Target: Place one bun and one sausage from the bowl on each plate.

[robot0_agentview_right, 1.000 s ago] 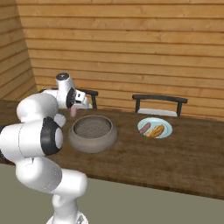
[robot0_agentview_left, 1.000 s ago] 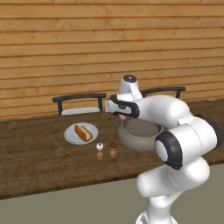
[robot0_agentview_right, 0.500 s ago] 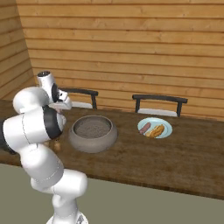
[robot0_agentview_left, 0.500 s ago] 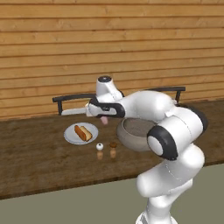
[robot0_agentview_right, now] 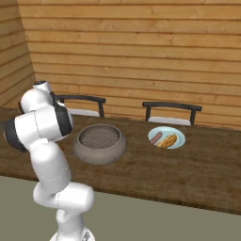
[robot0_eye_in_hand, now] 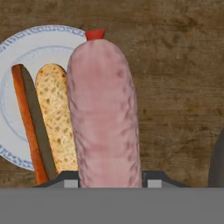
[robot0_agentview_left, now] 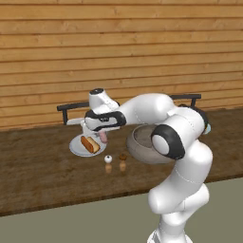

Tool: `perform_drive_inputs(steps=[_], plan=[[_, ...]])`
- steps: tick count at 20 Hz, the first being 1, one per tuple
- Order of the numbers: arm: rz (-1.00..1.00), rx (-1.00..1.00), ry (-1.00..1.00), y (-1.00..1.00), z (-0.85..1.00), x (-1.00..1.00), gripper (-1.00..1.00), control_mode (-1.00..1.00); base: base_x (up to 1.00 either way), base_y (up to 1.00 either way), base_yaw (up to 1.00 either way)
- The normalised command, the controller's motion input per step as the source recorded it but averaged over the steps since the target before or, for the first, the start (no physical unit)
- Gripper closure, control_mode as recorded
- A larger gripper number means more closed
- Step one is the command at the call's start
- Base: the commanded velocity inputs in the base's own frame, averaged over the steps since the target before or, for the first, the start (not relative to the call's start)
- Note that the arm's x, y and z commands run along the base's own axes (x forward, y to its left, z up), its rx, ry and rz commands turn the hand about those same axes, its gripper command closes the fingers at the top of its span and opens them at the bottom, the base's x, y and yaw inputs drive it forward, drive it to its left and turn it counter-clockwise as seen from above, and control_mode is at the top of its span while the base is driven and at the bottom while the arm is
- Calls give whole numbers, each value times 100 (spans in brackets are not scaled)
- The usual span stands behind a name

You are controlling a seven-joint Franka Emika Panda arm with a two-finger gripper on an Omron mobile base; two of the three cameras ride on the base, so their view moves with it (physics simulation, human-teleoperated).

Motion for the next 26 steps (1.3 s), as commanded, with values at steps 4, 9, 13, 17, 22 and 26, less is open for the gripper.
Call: perform_drive_inputs(steps=[4, 9, 13, 17, 22, 26], plan=[[0, -2, 12, 19, -29, 24, 100, -100, 0, 0, 0], [0, -2, 10, 12, -28, 24, 100, -100, 0, 0, 0], [2, 0, 3, 0, -14, 21, 100, -100, 0, 0, 0], [3, 0, 0, 0, -12, 3, 100, -100, 0, 0, 0], [5, 0, 0, 0, -20, 0, 100, -100, 0, 0, 0], [6, 0, 0, 0, -18, 0, 100, -100, 0, 0, 0]])
